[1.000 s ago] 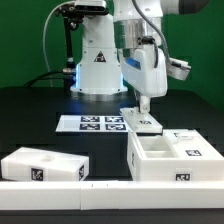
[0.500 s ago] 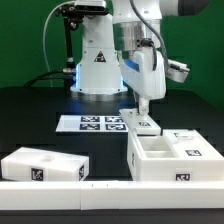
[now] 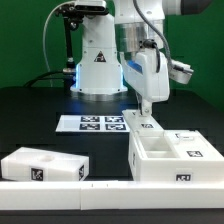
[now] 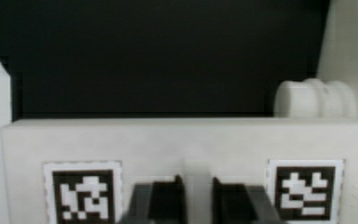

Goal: Assemble cabinet

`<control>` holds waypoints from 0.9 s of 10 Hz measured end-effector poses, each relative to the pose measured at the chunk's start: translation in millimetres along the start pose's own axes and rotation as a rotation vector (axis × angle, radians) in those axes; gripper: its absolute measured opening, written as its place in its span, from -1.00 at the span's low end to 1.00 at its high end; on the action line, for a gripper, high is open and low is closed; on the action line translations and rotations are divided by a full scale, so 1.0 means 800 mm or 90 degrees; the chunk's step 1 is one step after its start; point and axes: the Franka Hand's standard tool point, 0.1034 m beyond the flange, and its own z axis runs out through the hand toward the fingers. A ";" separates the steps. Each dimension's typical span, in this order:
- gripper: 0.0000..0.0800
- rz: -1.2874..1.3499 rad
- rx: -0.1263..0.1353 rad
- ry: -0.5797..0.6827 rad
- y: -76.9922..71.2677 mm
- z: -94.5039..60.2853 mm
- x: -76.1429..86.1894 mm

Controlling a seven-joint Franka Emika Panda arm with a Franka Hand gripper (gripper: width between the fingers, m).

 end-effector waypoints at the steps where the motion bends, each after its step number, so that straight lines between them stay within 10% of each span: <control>1: -0.84 -0.009 -0.002 0.005 0.000 0.002 0.000; 9: -0.84 0.040 0.014 0.001 -0.021 0.004 0.008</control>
Offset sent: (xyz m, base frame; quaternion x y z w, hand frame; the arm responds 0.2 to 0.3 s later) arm 0.0000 0.0000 0.0000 0.0000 0.0000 0.0000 1.0000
